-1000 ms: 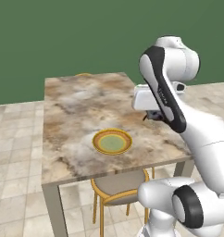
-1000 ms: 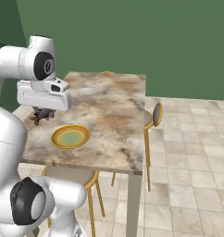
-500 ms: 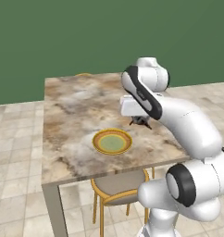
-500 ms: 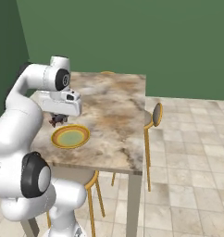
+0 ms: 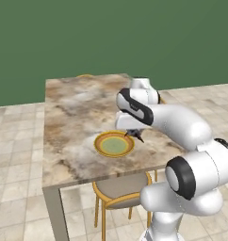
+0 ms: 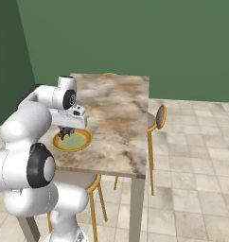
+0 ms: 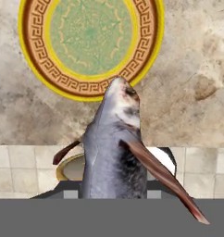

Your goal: Take the fish from the fridge and place it on the digital scale on the counter by the fridge. Wait a few seconds for a reading, then move it to the plate on the dining counter.

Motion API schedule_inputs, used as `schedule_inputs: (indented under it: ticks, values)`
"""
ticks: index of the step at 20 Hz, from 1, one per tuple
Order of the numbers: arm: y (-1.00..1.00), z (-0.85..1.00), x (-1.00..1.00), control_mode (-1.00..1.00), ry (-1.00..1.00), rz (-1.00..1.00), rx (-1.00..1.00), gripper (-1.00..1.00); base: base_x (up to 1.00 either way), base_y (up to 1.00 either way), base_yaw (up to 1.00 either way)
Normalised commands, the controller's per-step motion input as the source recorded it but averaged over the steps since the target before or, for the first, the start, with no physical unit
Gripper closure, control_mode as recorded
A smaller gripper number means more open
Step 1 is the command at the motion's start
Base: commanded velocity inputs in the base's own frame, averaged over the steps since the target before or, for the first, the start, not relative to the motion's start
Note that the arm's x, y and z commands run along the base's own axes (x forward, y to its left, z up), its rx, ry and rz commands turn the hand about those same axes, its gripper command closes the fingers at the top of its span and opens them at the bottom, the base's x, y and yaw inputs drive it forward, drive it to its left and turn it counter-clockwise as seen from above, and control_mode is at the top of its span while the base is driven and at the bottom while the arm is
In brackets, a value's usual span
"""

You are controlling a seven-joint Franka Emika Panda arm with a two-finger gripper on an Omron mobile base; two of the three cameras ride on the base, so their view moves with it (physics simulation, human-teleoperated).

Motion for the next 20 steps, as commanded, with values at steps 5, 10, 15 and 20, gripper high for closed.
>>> schedule_inputs:
  ticks: [5,10,15,20]
  values:
    - [0.22,-0.34,0.35,-1.00,-0.15,0.00,0.00,1.00,0.00,0.00,0.00]
    - [0.25,-0.15,0.31,-1.00,-0.20,0.00,0.00,1.00,0.00,0.00,0.00]
    - [0.23,-0.03,0.16,-1.00,-0.19,0.00,0.00,1.00,0.00,0.00,0.00]
    - [0.02,-0.08,0.00,-1.00,-0.04,0.05,-0.01,1.00,0.00,0.00,0.00]
